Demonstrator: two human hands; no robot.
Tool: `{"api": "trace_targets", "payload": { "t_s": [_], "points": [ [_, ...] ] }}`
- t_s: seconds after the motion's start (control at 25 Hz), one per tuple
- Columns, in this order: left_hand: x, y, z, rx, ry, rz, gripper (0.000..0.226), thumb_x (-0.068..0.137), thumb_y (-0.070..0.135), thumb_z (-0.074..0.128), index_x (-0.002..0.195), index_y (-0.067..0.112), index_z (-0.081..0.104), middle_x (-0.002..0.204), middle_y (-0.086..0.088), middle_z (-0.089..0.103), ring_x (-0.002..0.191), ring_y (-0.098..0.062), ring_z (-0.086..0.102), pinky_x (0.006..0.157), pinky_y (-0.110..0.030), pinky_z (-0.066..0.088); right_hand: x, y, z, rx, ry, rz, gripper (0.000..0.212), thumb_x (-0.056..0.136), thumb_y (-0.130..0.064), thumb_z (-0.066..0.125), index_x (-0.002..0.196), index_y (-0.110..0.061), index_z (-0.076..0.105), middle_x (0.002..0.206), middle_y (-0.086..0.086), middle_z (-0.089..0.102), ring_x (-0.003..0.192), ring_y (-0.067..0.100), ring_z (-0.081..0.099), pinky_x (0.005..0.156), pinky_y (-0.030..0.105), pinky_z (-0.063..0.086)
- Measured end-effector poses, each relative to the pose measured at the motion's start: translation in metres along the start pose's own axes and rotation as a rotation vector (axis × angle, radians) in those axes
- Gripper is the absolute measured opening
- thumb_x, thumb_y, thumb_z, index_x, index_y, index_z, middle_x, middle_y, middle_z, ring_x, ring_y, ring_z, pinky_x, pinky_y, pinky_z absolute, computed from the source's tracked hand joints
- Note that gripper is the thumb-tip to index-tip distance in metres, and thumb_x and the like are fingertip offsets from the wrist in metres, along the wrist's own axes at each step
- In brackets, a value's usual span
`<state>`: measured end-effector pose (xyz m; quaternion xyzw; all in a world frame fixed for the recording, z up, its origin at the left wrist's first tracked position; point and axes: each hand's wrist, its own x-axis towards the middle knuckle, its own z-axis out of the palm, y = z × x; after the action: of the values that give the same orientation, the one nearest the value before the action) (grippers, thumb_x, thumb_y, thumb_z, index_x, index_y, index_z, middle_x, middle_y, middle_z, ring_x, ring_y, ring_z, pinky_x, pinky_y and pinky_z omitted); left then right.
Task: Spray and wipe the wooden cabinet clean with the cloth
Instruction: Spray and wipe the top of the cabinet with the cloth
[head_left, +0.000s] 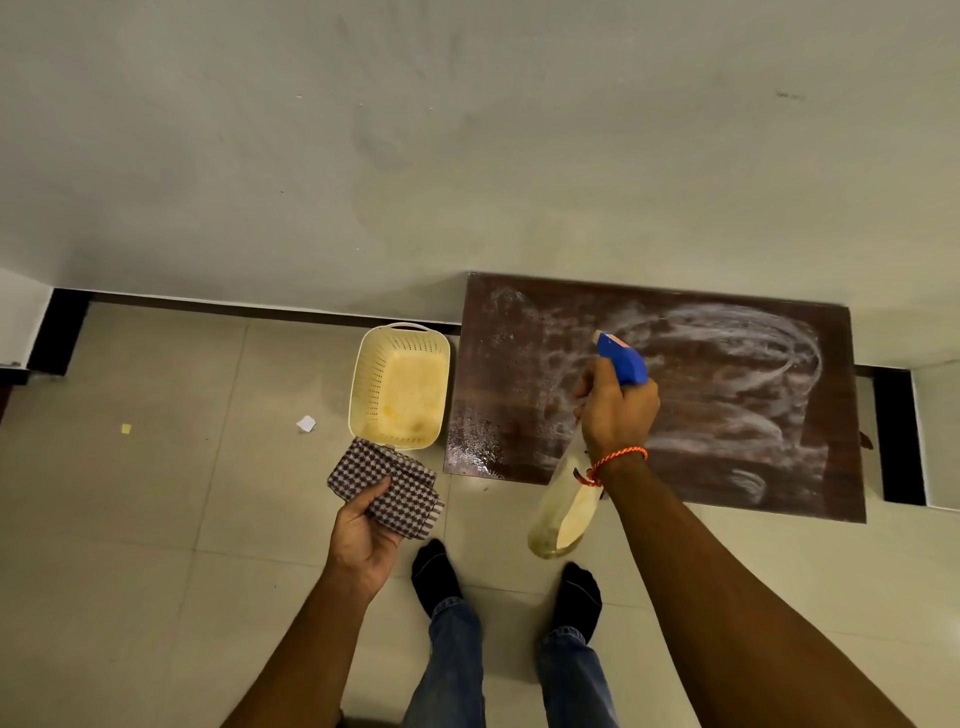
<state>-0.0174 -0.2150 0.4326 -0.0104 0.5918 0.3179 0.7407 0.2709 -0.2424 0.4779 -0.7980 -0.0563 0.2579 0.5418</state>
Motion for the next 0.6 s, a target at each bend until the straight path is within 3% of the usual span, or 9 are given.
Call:
{"api": "trace_targets", "payload": {
  "t_s": [0.12, 0.2, 0.32, 0.52, 0.6],
  "points": [
    [-0.001, -0.004, -0.003, 0.014, 0.004, -0.005, 0.028, 0.098, 0.005, 0.051, 0.124, 0.012, 0.059, 0.114, -0.015, 0.069, 0.105, -0.032, 0.065, 0.077, -0.046, 0.062, -0.01, 0.009, -0.008, -0.001, -0.038, -0.012, 0.025, 0.09, -0.011, 0.057, 0.07, -0.024, 0.063, 0.064, 0.02, 0.062, 0.055, 0.027, 0.054, 0.054, 0.042, 0.052],
    [-0.002, -0.007, -0.004, 0.025, 0.004, -0.003, 0.034, 0.093, 0.006, 0.056, 0.126, 0.012, 0.058, 0.115, -0.015, 0.068, 0.106, -0.032, 0.065, 0.076, -0.044, 0.062, -0.022, 0.025, -0.016, -0.018, -0.08, 0.003, 0.021, 0.091, -0.008, 0.056, 0.073, -0.012, 0.064, 0.06, 0.012, 0.058, 0.051, 0.02, 0.052, 0.051, 0.035, 0.049],
    [0.001, -0.006, 0.001, 0.036, -0.009, -0.004, 0.034, 0.094, 0.006, 0.055, 0.127, 0.012, 0.057, 0.116, -0.015, 0.069, 0.106, -0.032, 0.065, 0.075, -0.043, 0.063, -0.035, 0.05, -0.022, -0.027, -0.091, 0.046, 0.016, 0.091, -0.008, 0.058, 0.078, 0.0, 0.063, 0.062, 0.022, 0.056, 0.053, 0.026, 0.054, 0.053, 0.038, 0.05],
    [0.004, -0.011, 0.013, 0.036, -0.04, 0.012, 0.038, 0.095, 0.004, 0.055, 0.133, 0.01, 0.056, 0.115, -0.014, 0.071, 0.107, -0.03, 0.066, 0.085, -0.044, 0.06, -0.059, 0.076, -0.037, -0.018, -0.131, 0.108, 0.012, 0.094, -0.005, 0.058, 0.085, -0.008, 0.065, 0.071, 0.033, 0.059, 0.053, 0.03, 0.052, 0.048, 0.031, 0.049],
    [0.0, -0.012, 0.02, 0.049, -0.059, 0.046, 0.046, 0.089, 0.005, 0.06, 0.134, 0.011, 0.056, 0.122, -0.014, 0.069, 0.109, -0.029, 0.066, 0.089, -0.044, 0.059, -0.074, 0.079, -0.044, -0.005, -0.182, 0.083, 0.028, 0.094, 0.0, 0.056, 0.082, -0.023, 0.067, 0.076, 0.035, 0.062, 0.053, 0.031, 0.053, 0.045, 0.032, 0.049]
  ]
}}
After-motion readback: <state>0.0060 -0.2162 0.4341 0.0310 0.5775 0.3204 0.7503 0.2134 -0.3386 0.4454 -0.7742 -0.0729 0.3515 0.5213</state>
